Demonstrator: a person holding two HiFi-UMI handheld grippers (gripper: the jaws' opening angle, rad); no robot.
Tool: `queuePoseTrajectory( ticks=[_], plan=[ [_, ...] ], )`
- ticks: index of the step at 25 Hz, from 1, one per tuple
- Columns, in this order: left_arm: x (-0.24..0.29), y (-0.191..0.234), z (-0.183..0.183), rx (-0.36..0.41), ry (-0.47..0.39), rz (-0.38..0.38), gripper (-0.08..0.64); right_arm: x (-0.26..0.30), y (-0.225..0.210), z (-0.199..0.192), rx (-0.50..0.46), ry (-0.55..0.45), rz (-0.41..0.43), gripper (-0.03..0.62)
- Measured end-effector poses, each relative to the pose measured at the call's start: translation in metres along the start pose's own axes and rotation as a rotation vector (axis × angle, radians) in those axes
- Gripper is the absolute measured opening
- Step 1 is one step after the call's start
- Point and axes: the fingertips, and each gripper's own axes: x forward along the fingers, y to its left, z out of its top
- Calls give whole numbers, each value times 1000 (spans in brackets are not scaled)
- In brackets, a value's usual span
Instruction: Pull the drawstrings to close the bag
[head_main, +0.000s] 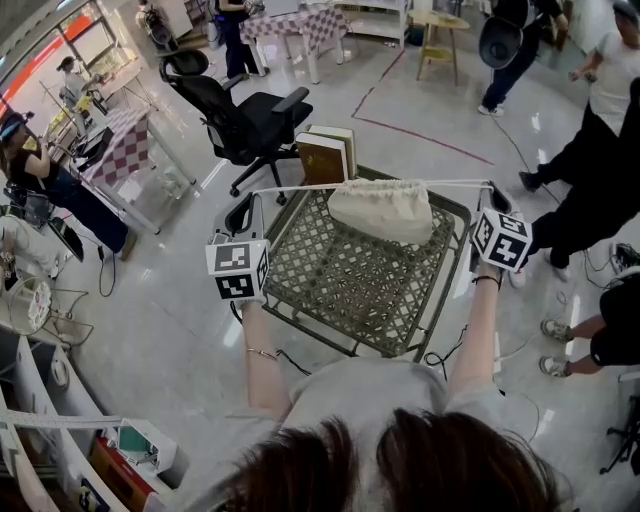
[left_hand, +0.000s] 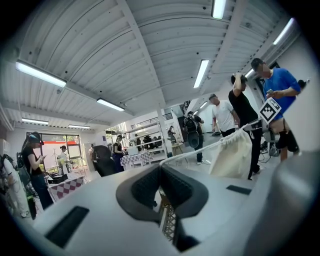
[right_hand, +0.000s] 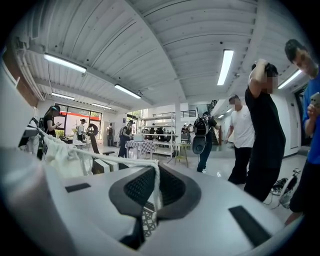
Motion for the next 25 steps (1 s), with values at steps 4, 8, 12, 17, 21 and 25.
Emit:
queuePoseTrajectory(
  ticks=[4,8,12,17,21,25],
  plan=[
    [-1,1,1,-3,-3,3,28,-1,-4,2,2,-2,-12,25],
    [-3,4,3,-12,-9,7,28,-3,-9,5,19,-10,-28,25],
    [-3,6,3,-15,-11,9,28,-2,-11,6,26,-15,-34,25],
    [1,5,4,-15,-16,15,28,3,-16,7,15,-17,-42,25],
    [1,6,3,-25,-16,17,28,4,-17,7,12,-18,-40,25],
    [-1,6,1,-20,-11,14,28,2,-17,5,19,-16,-38,25]
  ],
)
